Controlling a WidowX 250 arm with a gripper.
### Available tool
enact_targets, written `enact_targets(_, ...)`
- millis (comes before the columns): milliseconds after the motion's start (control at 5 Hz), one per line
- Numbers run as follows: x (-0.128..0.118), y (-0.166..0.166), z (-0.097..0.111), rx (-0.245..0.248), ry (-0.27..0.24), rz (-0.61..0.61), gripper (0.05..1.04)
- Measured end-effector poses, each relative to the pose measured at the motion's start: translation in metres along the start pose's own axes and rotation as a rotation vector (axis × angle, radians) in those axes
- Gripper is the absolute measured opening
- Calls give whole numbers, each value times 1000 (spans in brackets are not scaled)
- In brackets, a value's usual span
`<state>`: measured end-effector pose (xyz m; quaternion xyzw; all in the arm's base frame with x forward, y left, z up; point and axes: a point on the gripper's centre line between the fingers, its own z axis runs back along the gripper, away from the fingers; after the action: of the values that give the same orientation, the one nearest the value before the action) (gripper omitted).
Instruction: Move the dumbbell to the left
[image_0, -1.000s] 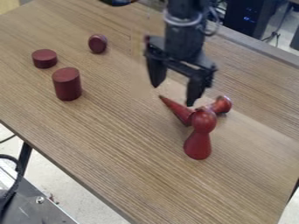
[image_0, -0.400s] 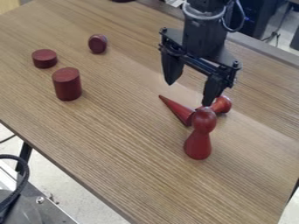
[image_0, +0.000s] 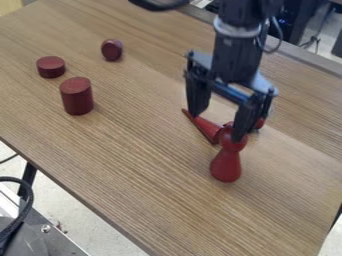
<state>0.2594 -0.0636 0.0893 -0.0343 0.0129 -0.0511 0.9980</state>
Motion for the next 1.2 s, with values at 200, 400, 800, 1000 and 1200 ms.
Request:
enact_targets(200, -1, -4, -4, -27, 21, -3, 999)
enact_targets(400, -1, -6, -13, -35, 51, -8, 999)
enact_targets(800, 9, -8, -29, -77, 28, -38, 999)
enact_targets(1000, 15, -6, -35, -77, 16, -26, 999)
enact_targets(1200, 20, -6, -37, -76, 22, -12, 946)
